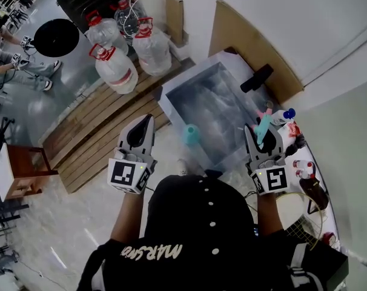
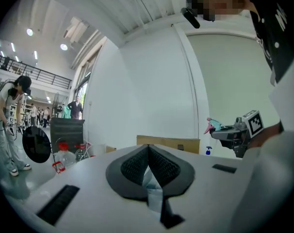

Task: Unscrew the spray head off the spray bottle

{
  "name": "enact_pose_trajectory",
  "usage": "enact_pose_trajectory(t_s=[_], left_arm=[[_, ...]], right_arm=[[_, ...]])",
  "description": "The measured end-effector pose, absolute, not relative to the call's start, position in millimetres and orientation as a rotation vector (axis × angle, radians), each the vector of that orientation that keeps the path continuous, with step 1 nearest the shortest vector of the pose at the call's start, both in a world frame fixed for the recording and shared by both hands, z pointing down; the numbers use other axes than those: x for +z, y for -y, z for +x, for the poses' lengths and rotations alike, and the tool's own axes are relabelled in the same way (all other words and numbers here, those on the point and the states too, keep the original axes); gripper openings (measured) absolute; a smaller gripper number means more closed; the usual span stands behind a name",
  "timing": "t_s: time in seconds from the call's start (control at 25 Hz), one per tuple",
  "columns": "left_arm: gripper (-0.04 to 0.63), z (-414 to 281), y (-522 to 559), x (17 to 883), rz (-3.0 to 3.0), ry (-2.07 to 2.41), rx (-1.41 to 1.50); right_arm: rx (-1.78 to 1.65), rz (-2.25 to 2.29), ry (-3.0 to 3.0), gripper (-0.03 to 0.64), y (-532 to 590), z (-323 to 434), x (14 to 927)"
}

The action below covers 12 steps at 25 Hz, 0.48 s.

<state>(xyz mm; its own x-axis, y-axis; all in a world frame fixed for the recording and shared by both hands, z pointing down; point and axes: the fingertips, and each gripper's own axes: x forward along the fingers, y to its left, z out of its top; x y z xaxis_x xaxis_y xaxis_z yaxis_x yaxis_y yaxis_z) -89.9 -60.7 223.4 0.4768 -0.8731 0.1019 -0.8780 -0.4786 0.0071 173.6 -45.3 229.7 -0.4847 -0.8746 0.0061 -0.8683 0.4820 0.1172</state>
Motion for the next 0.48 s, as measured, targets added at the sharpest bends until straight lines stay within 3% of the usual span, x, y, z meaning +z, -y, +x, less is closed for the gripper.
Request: enact_pose_trajectory(t_s=[0.48], left_arm=[[0.025, -81.1, 61.1, 222.2, 2.714, 1.562, 0.167]], right_arm=[[-0.149, 1.563, 2.653, 0.158, 51.2, 166.6, 220.7]])
